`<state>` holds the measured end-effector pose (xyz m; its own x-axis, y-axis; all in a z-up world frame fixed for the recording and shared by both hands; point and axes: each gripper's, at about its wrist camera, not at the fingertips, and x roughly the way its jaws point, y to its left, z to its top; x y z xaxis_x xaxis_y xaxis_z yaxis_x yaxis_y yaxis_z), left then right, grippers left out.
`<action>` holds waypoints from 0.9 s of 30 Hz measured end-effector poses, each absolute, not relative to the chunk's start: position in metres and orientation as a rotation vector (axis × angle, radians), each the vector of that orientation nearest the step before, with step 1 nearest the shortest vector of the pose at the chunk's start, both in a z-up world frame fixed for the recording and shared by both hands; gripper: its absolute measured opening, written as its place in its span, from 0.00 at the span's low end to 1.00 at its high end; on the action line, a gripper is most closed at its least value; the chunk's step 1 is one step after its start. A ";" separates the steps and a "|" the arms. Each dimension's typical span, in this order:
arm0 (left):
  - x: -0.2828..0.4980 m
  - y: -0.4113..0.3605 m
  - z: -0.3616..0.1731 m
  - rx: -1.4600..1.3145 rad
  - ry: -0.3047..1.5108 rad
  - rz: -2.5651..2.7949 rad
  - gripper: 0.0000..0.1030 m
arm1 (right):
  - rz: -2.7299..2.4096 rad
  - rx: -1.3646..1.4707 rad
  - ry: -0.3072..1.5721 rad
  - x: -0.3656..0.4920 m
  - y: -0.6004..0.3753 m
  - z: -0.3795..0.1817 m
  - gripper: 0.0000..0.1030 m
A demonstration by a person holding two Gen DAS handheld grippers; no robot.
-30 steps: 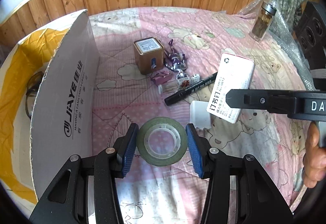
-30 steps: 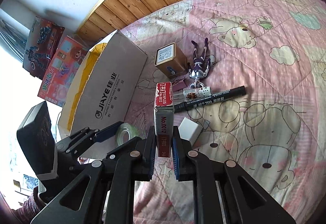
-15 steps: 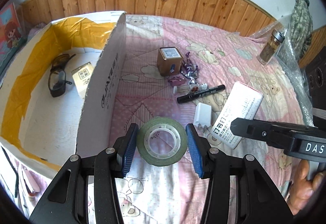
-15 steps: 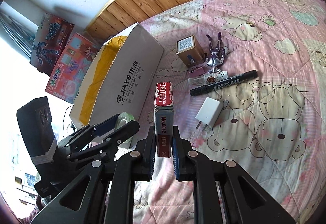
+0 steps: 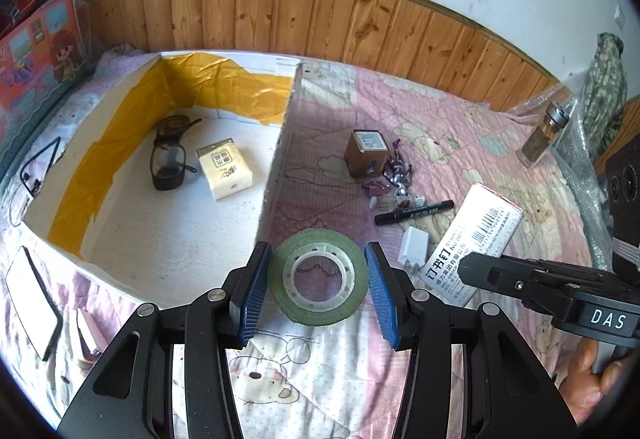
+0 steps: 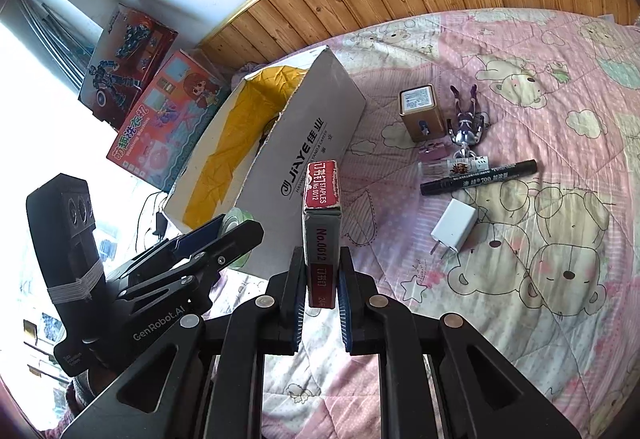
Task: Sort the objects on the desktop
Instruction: 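Lift and carry the tape roll and staples box toward the yellow-taped box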
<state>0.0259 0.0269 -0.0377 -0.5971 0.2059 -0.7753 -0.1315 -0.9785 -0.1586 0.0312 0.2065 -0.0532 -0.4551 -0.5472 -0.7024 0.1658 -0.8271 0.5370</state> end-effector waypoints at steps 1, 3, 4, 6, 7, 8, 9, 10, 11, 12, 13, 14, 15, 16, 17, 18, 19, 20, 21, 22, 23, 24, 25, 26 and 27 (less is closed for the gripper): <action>0.026 0.023 -0.035 -1.297 -0.137 2.655 0.48 | -2.299 1.315 -0.544 0.031 0.204 -0.051 0.15; 0.024 0.014 -0.030 -1.292 -0.156 2.675 0.48 | -2.296 1.308 -0.523 0.030 0.198 -0.045 0.15; 0.024 0.010 -0.027 -1.287 -0.165 2.682 0.48 | -2.294 1.304 -0.513 0.030 0.195 -0.043 0.15; 0.022 0.004 -0.022 -1.278 -0.175 2.699 0.48 | -2.292 1.298 -0.493 0.028 0.189 -0.039 0.15; 0.021 0.001 -0.020 -1.272 -0.178 2.706 0.48 | -2.289 1.295 -0.487 0.027 0.186 -0.036 0.15; 0.020 -0.001 -0.018 -1.267 -0.183 2.708 0.48 | -2.288 1.291 -0.479 0.026 0.184 -0.034 0.15; 0.019 -0.005 -0.016 -1.263 -0.190 2.714 0.48 | -2.288 1.287 -0.470 0.025 0.181 -0.032 0.15; 0.017 -0.007 -0.014 -1.261 -0.192 2.719 0.48 | -2.287 1.283 -0.462 0.024 0.178 -0.030 0.15; 0.016 -0.010 -0.013 -1.257 -0.197 2.722 0.48 | -2.285 1.279 -0.456 0.022 0.176 -0.028 0.15; 0.015 -0.013 -0.012 -1.254 -0.201 2.726 0.48 | -2.285 1.277 -0.448 0.021 0.173 -0.026 0.15; 0.013 -0.015 -0.011 -1.254 -0.201 2.732 0.48 | -2.285 1.273 -0.441 0.019 0.170 -0.024 0.15; 0.011 -0.018 -0.011 -1.253 -0.203 2.735 0.48 | -2.284 1.271 -0.437 0.018 0.168 -0.022 0.15; 0.009 -0.021 -0.010 -1.250 -0.209 2.736 0.48 | -2.281 1.269 -0.432 0.016 0.166 -0.021 0.15; 0.007 -0.024 -0.010 -1.249 -0.212 2.739 0.48 | -2.280 1.267 -0.424 0.014 0.163 -0.019 0.15; 0.005 -0.026 -0.009 -1.248 -0.217 2.743 0.48 | -2.279 1.265 -0.416 0.012 0.161 -0.018 0.15; 0.003 -0.029 -0.009 -1.247 -0.227 2.744 0.48 | -2.277 1.262 -0.409 0.010 0.158 -0.016 0.15; 0.001 -0.032 -0.008 -1.246 -0.235 2.745 0.48 | -2.275 1.261 -0.402 0.008 0.156 -0.015 0.15; -0.002 -0.035 -0.008 -1.245 -0.240 2.750 0.48 | -2.273 1.259 -0.394 0.006 0.153 -0.014 0.15; -0.004 -0.038 -0.007 -1.244 -0.243 2.754 0.48 | -2.272 1.258 -0.385 0.004 0.150 -0.013 0.15; -0.006 -0.040 -0.007 -1.244 -0.247 2.756 0.48 | -2.271 1.257 -0.378 0.001 0.148 -0.012 0.15; -0.009 -0.043 -0.008 -1.248 -0.252 2.759 0.48 | -2.270 1.256 -0.372 -0.001 0.145 -0.011 0.15; -0.011 -0.046 -0.008 -1.250 -0.255 2.765 0.48 | -2.269 1.256 -0.366 -0.004 0.143 -0.010 0.15; -0.013 -0.049 -0.008 -1.250 -0.257 2.768 0.48 | -2.269 1.255 -0.359 -0.006 0.141 -0.009 0.15; -0.015 -0.052 -0.009 -1.252 -0.260 2.773 0.48 | -2.269 1.254 -0.351 -0.008 0.138 -0.008 0.15; -0.017 -0.055 -0.009 -1.255 -0.264 2.778 0.48 | -2.267 1.253 -0.344 -0.010 0.136 -0.007 0.15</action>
